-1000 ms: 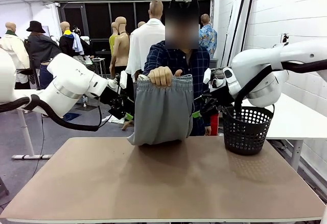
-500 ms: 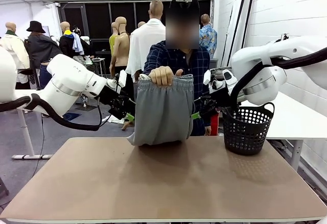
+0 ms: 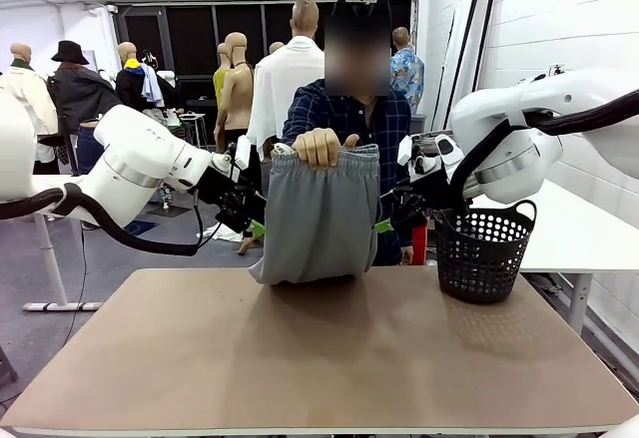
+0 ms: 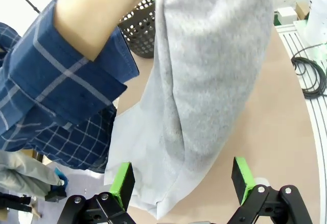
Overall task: Fold the training pants.
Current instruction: Grab both ends of the Training pants handed by a person.
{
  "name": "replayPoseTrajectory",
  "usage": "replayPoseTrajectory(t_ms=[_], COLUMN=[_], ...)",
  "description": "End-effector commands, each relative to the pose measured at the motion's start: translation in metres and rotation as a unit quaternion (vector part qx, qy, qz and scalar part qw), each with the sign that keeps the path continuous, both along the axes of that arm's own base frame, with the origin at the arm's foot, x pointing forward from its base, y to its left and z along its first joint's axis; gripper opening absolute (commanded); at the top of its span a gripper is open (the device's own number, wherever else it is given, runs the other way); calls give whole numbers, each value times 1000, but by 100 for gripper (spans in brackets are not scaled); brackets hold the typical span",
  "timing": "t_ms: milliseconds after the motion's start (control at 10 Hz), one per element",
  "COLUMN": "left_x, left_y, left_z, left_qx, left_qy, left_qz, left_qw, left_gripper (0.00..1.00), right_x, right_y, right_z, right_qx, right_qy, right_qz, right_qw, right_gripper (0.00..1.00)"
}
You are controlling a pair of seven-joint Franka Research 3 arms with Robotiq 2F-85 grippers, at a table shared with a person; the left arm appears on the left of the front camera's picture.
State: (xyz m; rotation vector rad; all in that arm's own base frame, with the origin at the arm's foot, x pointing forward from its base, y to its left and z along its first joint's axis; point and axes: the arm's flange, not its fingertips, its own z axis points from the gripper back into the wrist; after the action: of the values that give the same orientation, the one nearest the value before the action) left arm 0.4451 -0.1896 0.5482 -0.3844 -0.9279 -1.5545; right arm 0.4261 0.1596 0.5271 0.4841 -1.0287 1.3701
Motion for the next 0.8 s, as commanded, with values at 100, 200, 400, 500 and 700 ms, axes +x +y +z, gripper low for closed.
replayPoseTrajectory(t_ms=[100, 200, 400, 500, 700], left_x=[-4, -3, -8, -9, -11], left_y=[-5, -5, -8, -9, -10], left_z=[-5, -5, -3, -2, -1], left_qx=[-33, -37, -56, -62, -74], left_qy=[-13, -13, -9, -11, -11], left_qz=[2, -1, -8, -10, -15], left_qw=[999, 999, 998, 998, 997], left_gripper=[100, 100, 100, 100, 100], right_x=[-5, -4, -6, -6, -7], right_y=[1, 2, 1, 1, 1], right_z=[-5, -4, -3, -2, -1], right_qx=[31, 35, 43, 47, 56], right_qy=[-16, -15, -11, -10, -9], right_qz=[12, 15, 26, 31, 39], right_qw=[999, 999, 999, 998, 998], right_gripper=[100, 100, 100, 100, 100])
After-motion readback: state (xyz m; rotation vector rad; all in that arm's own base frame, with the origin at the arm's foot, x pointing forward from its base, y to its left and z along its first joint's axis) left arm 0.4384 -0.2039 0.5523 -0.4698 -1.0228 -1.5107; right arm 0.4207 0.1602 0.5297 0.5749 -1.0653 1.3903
